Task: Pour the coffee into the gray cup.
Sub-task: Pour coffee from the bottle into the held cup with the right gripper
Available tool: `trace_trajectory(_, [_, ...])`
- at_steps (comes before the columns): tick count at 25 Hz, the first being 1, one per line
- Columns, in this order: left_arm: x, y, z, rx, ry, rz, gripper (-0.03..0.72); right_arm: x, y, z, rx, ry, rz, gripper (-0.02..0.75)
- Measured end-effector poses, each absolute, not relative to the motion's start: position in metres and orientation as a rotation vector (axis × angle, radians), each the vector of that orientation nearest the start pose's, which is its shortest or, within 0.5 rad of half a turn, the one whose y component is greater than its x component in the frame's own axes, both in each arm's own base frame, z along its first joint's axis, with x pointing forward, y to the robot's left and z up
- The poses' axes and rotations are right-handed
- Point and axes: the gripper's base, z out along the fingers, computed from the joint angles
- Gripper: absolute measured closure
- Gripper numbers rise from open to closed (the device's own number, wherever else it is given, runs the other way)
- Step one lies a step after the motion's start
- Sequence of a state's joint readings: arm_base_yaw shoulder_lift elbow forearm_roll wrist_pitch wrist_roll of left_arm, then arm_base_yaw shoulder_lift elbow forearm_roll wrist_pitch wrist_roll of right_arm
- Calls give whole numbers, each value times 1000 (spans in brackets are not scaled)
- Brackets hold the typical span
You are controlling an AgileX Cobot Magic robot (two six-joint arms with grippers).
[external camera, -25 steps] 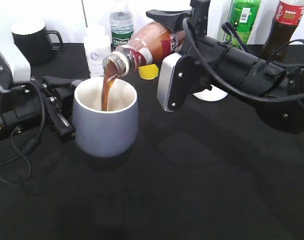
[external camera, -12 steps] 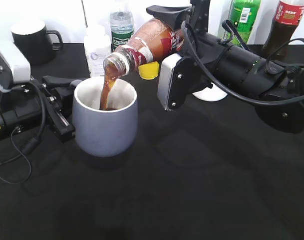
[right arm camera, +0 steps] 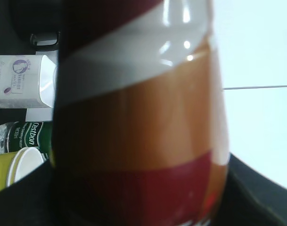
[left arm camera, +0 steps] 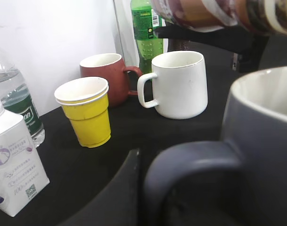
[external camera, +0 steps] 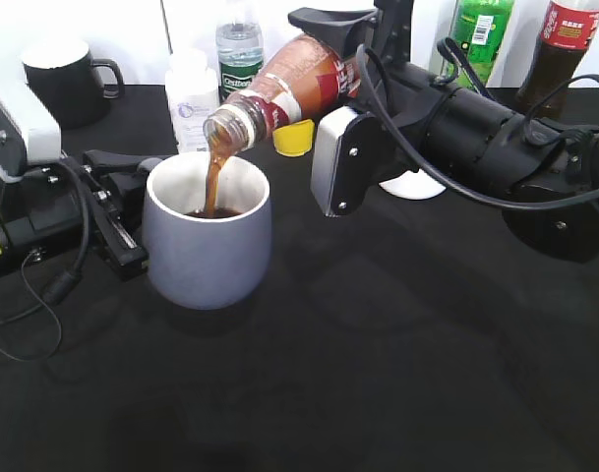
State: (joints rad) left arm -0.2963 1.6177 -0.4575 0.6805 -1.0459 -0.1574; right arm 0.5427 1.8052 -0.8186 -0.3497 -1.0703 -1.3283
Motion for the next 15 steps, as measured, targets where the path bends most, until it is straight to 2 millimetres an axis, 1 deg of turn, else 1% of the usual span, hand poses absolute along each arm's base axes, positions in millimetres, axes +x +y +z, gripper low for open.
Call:
trace_trajectory(10, [240, -125, 182, 845, 1500, -542, 639, 296, 211, 219, -1356, 533, -567, 205])
trace_trajectory(15, [240, -126, 184, 838, 1480, -550, 639, 296, 211, 219, -1341, 558, -534, 205])
